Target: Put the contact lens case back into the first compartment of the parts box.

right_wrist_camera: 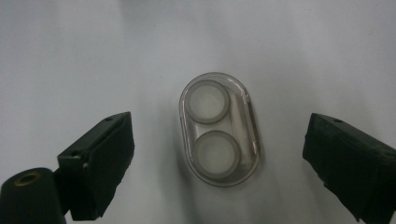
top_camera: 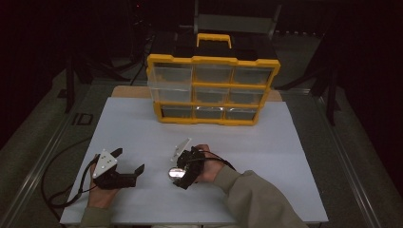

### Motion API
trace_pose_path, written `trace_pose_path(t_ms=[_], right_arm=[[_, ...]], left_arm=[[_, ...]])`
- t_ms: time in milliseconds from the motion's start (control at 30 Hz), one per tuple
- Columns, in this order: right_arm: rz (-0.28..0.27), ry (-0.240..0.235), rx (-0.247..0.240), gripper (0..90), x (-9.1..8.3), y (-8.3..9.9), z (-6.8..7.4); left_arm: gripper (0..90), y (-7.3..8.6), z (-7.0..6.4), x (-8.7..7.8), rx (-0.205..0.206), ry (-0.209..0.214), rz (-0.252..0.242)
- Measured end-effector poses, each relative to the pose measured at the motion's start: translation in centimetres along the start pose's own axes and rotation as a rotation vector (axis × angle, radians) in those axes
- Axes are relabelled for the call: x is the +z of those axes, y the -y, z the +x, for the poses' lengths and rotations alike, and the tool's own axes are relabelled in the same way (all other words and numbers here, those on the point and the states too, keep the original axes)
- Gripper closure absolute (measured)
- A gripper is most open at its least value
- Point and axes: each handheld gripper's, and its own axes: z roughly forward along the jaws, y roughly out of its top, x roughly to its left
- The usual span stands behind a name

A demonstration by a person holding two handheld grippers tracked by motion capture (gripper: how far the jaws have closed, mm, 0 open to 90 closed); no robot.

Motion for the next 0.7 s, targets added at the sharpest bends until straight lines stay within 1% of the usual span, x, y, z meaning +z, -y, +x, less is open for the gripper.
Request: trace_pose_path(t_ms=[33, 167, 200, 233, 333, 367, 400, 433, 467, 500, 533, 567, 600, 633, 700], right_arm=[[0.001, -0.002, 0.0, 10.8, 0.1, 0.0, 0.0], [0.009, -0.001, 0.007, 10.9, 0.4, -0.1, -0.1], [0.011, -0.004, -0.002, 12.2, 0.5, -0.1, -0.2], [0.024, -0.01, 0.002, 14.1, 0.8, -0.2, -0.3], [0.035, -0.016, -0.007, 15.6, 1.0, -0.2, -0.3], [0.039, -0.019, -0.02, 18.5, 1.3, -0.3, -0.3], [0.039, -0.019, -0.02, 18.5, 1.3, -0.3, -0.3], [0.046, -0.023, -0.028, 22.9, 1.4, -0.5, -0.2], [0.046, -0.023, -0.028, 22.9, 1.4, -0.5, -0.2], [0.049, -0.03, -0.032, 28.0, 1.5, -0.7, -0.2], [0.049, -0.03, -0.032, 28.0, 1.5, -0.7, -0.2], [0.057, -0.036, -0.033, 31.8, 1.6, -0.8, -0.1], [0.057, -0.036, -0.033, 31.8, 1.6, -0.8, -0.1], [0.064, -0.04, -0.044, 33.3, 1.7, -0.8, -0.1], [0.077, -0.039, -0.046, 35.9, 1.8, -0.8, -0.1]], left_arm=[[0.3, 0.0, 0.0, 0.0, 0.0, 0.0, 0.0], [0.3, 0.0, 0.0, 0.0, 0.0, 0.0, 0.001], [0.3, 0.0, 0.0, 0.0, 0.0, 0.001, 0.001], [0.3, 0.0, 0.0, 0.0, 0.0, 0.002, 0.003], [0.3, 0.0, 0.0, 0.0, 0.0, 0.003, 0.003], [0.3, 0.0, 0.0, 0.1, 0.002, 0.004, 0.005], [0.3, 0.0, 0.0, 0.1, 0.002, 0.004, 0.005], [0.3, 0.0, 0.0, 0.1, 0.002, 0.005, 0.004], [0.3, 0.0, 0.0, 0.1, 0.002, 0.005, 0.004], [0.3, 0.0, 0.0, 0.0, 0.002, 0.005, 0.005], [0.3, 0.0, 0.0, 0.0, 0.002, 0.005, 0.005], [0.3, 0.0, 0.0, 0.0, 0.002, 0.005, 0.004], [0.3, 0.0, 0.0, 0.0, 0.002, 0.005, 0.004], [0.3, 0.0, 0.0, 0.0, 0.002, 0.005, 0.005], [0.3, 0.0, 0.0, 0.0, 0.002, 0.006, 0.005]])
